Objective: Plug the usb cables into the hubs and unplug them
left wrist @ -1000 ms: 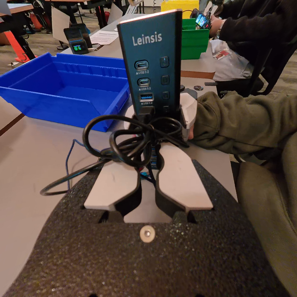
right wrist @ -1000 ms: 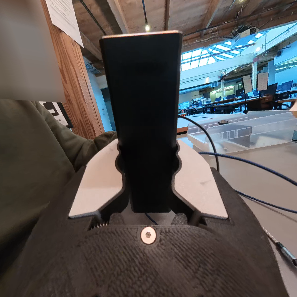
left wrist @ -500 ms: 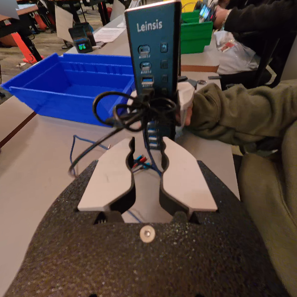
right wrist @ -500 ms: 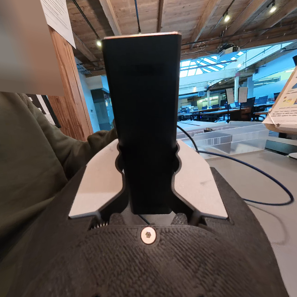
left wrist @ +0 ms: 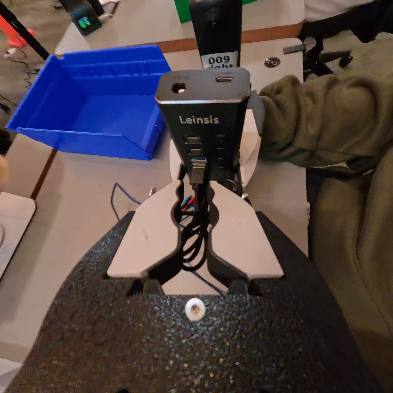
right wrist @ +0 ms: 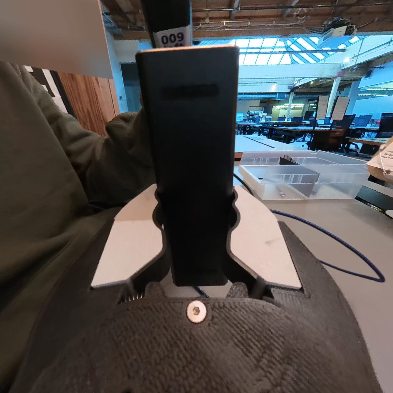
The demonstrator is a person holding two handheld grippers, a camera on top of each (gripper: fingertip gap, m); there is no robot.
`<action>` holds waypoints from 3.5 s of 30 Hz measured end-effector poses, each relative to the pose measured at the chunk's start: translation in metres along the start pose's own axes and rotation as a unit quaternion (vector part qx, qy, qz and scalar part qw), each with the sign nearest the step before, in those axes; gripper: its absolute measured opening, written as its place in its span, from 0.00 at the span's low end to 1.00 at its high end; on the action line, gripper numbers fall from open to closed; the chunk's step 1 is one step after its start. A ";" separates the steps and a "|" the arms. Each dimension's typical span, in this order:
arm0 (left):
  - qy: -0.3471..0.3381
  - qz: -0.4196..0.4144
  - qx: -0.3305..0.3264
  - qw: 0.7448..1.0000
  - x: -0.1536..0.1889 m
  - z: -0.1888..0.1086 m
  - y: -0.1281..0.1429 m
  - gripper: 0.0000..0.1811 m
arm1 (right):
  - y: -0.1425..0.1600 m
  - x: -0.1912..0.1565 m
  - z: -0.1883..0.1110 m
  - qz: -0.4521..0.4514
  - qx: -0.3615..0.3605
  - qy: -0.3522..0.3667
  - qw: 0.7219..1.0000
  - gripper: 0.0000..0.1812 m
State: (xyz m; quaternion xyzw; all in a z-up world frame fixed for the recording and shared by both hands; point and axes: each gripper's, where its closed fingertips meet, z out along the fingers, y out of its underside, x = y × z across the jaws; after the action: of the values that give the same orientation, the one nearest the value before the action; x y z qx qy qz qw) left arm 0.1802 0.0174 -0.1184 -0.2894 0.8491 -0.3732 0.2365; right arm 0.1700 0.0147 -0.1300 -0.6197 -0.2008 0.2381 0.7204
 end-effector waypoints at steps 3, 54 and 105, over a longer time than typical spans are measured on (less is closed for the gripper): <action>0.016 0.001 -0.001 1.000 0.005 0.004 -0.001 0.07 | 0.000 -0.002 0.000 0.005 0.003 -0.009 1.000 0.34; -0.185 -0.229 0.118 0.948 -0.108 -0.018 0.178 0.24 | 0.040 0.282 -0.211 0.212 -0.399 0.488 0.747 0.33; -0.125 -0.148 0.007 0.981 -0.076 0.012 0.189 0.23 | -0.179 0.207 -0.159 -0.196 -0.510 0.464 0.697 0.05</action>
State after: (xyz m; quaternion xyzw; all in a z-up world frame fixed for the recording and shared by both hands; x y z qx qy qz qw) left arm 0.1830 0.1666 -0.2570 -0.4543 0.7580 -0.3708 0.2855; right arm 0.4465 -0.0110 0.0212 -0.8707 -0.0489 -0.3649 0.3262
